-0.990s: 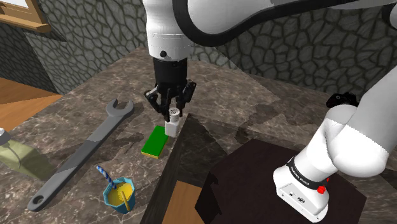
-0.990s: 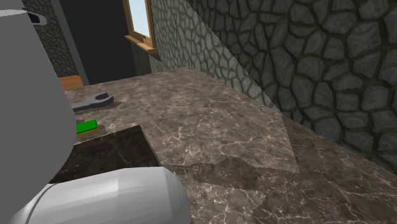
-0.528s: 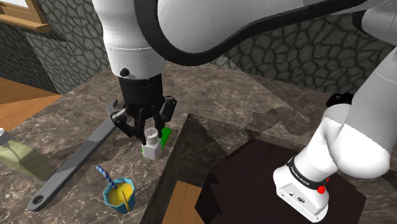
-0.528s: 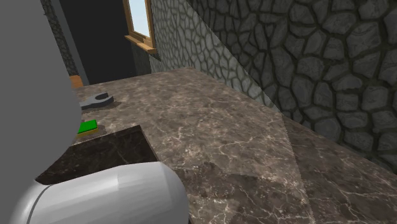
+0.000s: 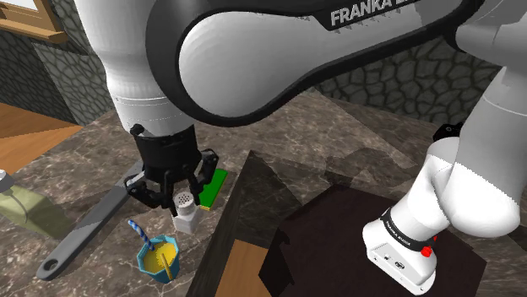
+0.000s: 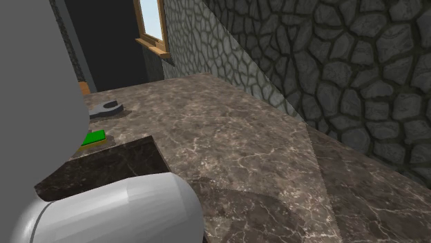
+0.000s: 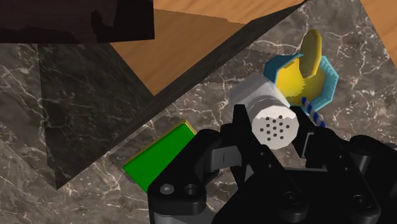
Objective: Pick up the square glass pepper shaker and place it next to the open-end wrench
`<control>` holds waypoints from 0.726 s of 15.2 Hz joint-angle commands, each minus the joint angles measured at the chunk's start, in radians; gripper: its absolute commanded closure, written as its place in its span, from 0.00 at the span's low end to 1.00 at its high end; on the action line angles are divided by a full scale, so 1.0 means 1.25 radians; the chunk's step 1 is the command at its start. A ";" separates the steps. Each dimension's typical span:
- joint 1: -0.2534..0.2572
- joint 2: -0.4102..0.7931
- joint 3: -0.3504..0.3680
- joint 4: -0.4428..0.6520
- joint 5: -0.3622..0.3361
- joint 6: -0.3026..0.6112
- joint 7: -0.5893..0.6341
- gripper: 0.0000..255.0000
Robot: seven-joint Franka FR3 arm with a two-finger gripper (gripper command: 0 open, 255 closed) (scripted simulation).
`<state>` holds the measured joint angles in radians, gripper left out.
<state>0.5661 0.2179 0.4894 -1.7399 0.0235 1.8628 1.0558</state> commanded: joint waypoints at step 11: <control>0.006 0.042 -0.005 -0.079 -0.019 0.118 0.004 1.00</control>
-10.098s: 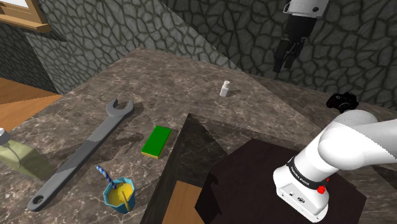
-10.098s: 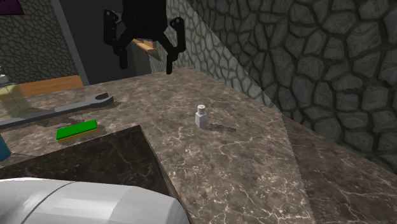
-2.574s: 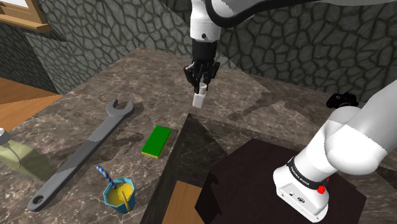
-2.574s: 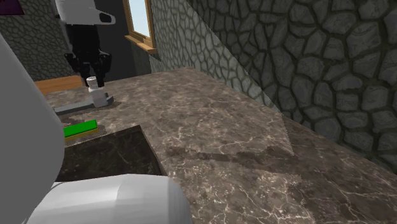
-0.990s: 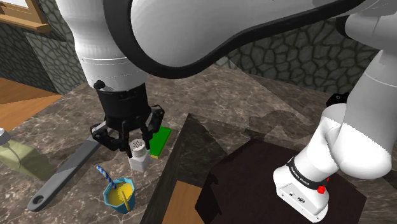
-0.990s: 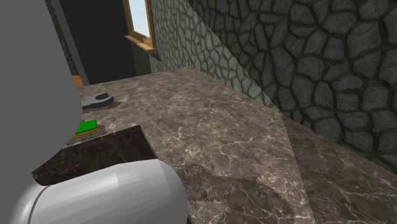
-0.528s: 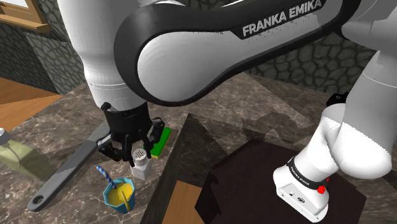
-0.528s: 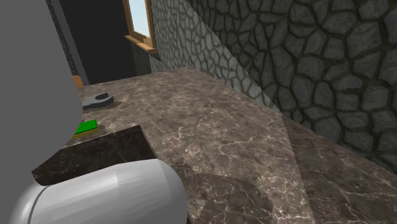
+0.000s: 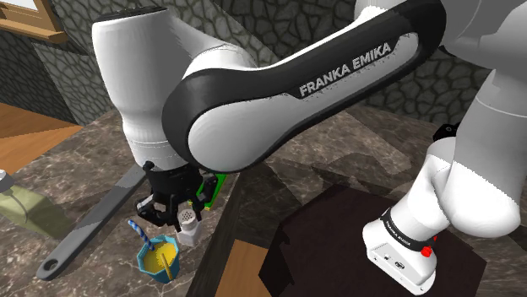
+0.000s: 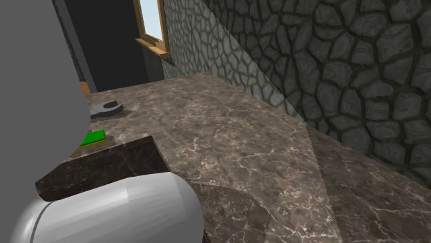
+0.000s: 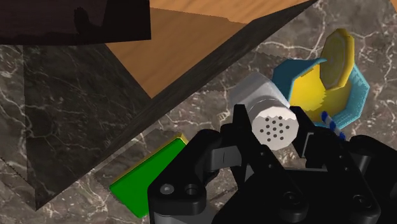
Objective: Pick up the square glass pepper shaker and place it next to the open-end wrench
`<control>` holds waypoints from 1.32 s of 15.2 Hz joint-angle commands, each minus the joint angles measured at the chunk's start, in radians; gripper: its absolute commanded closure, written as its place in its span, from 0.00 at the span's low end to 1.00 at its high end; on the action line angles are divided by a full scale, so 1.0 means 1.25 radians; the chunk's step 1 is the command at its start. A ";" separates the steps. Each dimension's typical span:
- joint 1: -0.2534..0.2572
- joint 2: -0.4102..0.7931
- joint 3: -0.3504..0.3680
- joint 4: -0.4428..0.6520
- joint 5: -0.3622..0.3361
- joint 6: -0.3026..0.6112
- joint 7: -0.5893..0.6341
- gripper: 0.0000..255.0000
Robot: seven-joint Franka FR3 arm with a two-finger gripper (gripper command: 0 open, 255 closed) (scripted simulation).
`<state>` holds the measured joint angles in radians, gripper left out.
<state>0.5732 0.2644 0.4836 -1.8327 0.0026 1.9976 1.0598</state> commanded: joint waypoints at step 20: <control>0.012 0.068 -0.013 -0.062 -0.032 0.125 0.010 1.00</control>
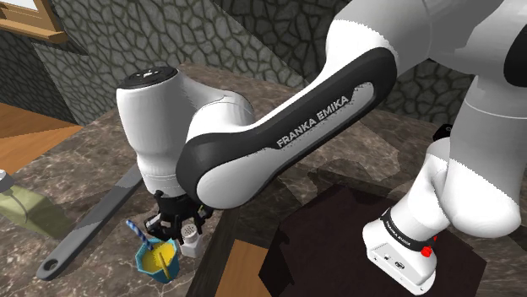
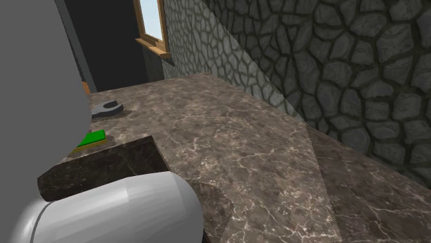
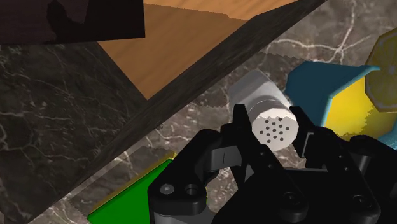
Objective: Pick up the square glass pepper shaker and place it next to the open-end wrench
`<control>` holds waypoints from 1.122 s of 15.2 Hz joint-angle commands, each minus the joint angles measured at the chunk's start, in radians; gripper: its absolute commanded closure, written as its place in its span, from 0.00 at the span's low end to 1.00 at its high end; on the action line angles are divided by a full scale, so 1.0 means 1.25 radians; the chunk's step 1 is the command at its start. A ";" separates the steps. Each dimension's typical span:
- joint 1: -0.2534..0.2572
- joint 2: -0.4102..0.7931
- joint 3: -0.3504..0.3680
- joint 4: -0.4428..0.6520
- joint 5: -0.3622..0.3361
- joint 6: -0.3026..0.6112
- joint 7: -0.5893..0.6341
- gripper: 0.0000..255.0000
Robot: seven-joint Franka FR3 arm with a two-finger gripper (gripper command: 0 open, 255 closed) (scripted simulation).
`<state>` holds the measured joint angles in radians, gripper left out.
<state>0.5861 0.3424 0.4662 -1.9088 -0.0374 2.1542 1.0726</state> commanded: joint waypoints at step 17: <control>-0.010 -0.035 0.007 0.052 0.020 -0.092 -0.013 0.00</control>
<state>0.5733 0.2980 0.4753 -1.8440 -0.0128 2.0393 1.0558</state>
